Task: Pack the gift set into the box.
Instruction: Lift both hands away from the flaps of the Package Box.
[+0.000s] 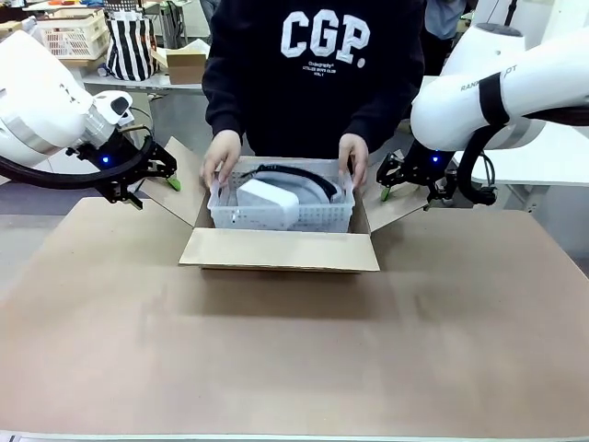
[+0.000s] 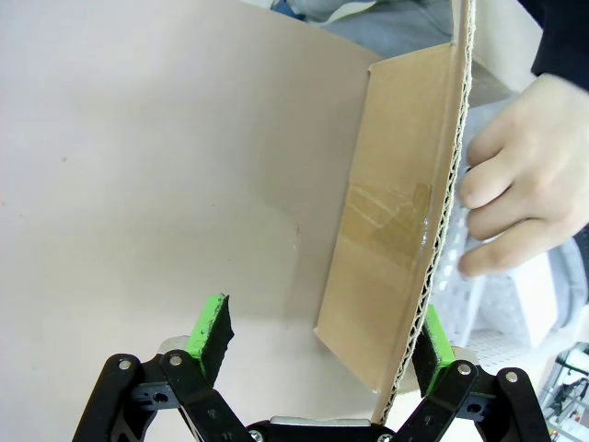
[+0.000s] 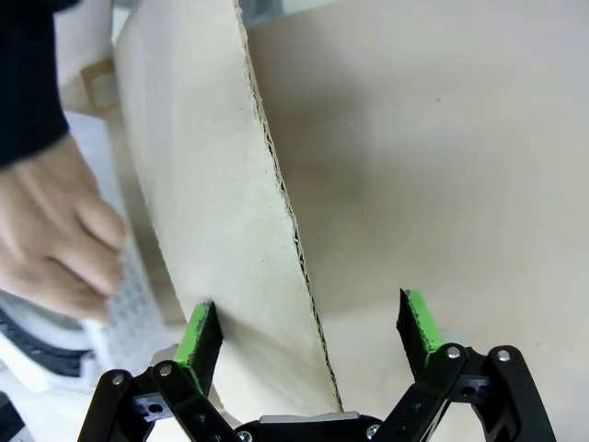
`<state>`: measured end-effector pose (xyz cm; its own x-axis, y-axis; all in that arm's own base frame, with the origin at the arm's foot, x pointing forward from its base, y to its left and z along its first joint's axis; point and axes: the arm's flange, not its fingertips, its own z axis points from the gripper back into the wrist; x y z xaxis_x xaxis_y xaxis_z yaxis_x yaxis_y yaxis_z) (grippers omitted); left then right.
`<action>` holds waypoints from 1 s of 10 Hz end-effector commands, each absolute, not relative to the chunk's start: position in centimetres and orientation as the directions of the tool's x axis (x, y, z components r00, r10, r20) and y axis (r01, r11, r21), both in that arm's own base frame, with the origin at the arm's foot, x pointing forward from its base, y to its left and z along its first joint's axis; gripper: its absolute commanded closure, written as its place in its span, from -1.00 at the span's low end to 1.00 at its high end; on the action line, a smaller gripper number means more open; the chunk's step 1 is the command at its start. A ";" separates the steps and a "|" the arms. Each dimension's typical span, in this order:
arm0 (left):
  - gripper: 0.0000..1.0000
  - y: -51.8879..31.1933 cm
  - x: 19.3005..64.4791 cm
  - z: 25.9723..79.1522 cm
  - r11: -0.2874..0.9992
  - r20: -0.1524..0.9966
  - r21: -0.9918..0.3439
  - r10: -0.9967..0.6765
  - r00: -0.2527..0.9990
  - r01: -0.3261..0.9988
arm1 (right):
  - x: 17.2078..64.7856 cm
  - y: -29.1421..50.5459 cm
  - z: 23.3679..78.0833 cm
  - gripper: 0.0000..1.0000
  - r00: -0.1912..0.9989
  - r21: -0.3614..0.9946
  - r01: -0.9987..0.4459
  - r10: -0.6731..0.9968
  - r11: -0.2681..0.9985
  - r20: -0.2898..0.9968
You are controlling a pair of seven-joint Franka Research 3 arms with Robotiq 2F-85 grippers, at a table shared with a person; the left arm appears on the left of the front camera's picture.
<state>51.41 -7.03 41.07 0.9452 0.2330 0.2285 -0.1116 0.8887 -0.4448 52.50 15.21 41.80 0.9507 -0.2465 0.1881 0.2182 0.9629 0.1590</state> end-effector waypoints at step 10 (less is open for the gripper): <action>-1.00 -7.2 51.3 41.0 0.894 0.229 -0.430 0.240 0.943 -0.123 | 52.8 15.6 42.0 -1.00 0.944 0.140 0.244 -0.268 0.959 0.191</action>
<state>51.41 -7.03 41.07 0.9453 0.2330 0.2284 -0.1116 0.8887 -0.4448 52.50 15.21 41.80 0.9506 -0.2470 0.1880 0.2186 0.9628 0.1591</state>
